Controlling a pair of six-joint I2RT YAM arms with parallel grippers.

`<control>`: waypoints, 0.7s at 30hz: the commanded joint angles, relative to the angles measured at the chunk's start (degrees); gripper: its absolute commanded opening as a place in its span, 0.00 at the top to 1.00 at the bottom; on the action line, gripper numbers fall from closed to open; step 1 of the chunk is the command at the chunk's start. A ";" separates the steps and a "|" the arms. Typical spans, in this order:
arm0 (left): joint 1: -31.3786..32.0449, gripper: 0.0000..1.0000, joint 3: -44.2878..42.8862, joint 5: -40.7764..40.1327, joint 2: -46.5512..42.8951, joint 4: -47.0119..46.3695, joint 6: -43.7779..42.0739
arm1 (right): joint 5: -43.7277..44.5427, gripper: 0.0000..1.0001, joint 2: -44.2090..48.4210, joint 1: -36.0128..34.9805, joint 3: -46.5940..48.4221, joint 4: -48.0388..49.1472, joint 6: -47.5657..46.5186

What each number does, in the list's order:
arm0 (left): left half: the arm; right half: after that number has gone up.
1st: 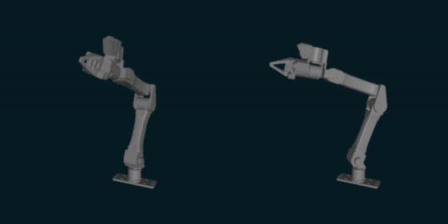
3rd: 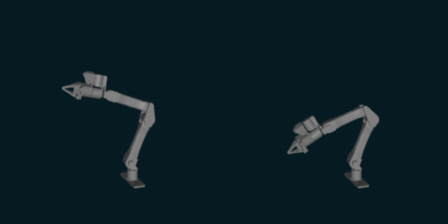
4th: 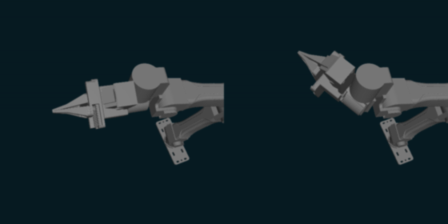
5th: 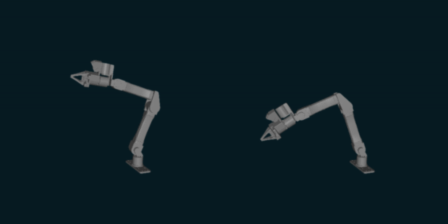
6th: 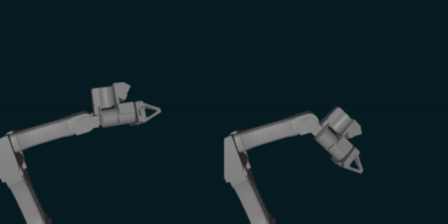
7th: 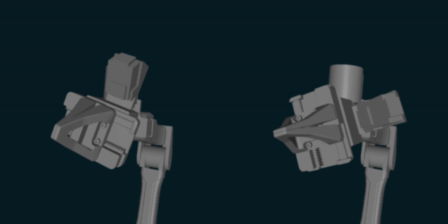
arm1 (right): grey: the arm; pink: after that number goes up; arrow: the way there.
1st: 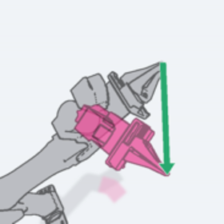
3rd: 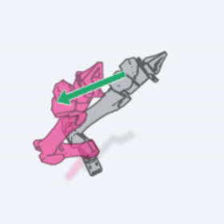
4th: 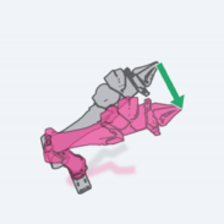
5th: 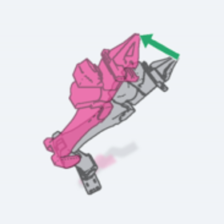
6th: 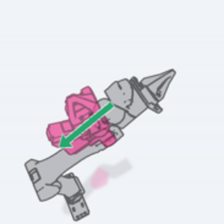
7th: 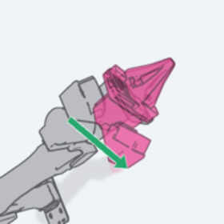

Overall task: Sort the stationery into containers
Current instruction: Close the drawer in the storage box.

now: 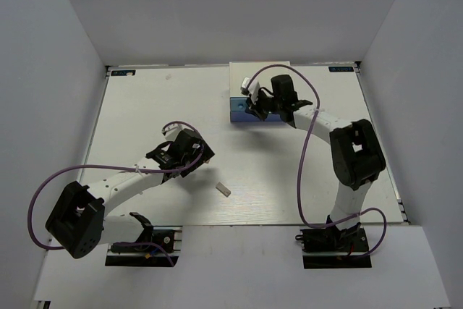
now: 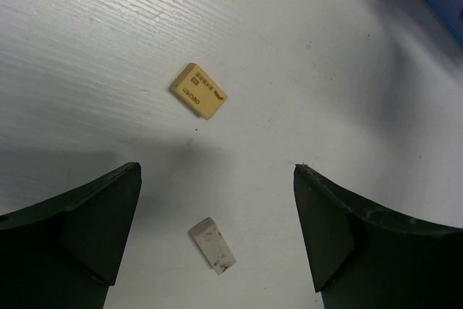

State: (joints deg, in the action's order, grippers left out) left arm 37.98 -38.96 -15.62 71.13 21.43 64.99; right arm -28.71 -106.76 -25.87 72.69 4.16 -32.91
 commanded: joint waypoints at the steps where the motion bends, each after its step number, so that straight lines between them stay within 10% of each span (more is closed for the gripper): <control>1: -0.27 0.04 -0.59 -0.64 -0.65 0.37 0.31 | 1.64 1.00 5.15 -0.59 -1.58 5.41 1.53; 4: -0.27 0.04 -0.59 -0.64 -0.65 0.89 0.31 | 1.11 0.95 7.26 -0.67 -4.56 6.64 2.84; 10: -0.27 0.04 -0.59 -0.64 -0.65 0.89 0.31 | 4.88 0.13 17.37 -0.32 -21.61 24.03 8.72; 13: -0.27 0.04 -0.59 -0.64 -0.65 0.28 0.31 | 2.61 0.26 17.91 -0.06 -22.24 22.48 9.61; 17: -0.27 0.04 -1.20 -0.03 0.50 0.28 0.31 | 3.48 0.89 14.75 -0.23 -18.82 22.03 11.37; 21: -0.27 0.04 -1.21 -0.03 0.50 0.28 0.31 | 2.78 1.00 10.97 -0.23 -14.33 21.06 10.85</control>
State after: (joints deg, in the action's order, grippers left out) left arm 37.98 -38.96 -15.57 71.96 22.04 65.01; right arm -25.65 -94.19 -26.11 54.41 22.61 -22.81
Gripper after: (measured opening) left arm 0.958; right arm 0.010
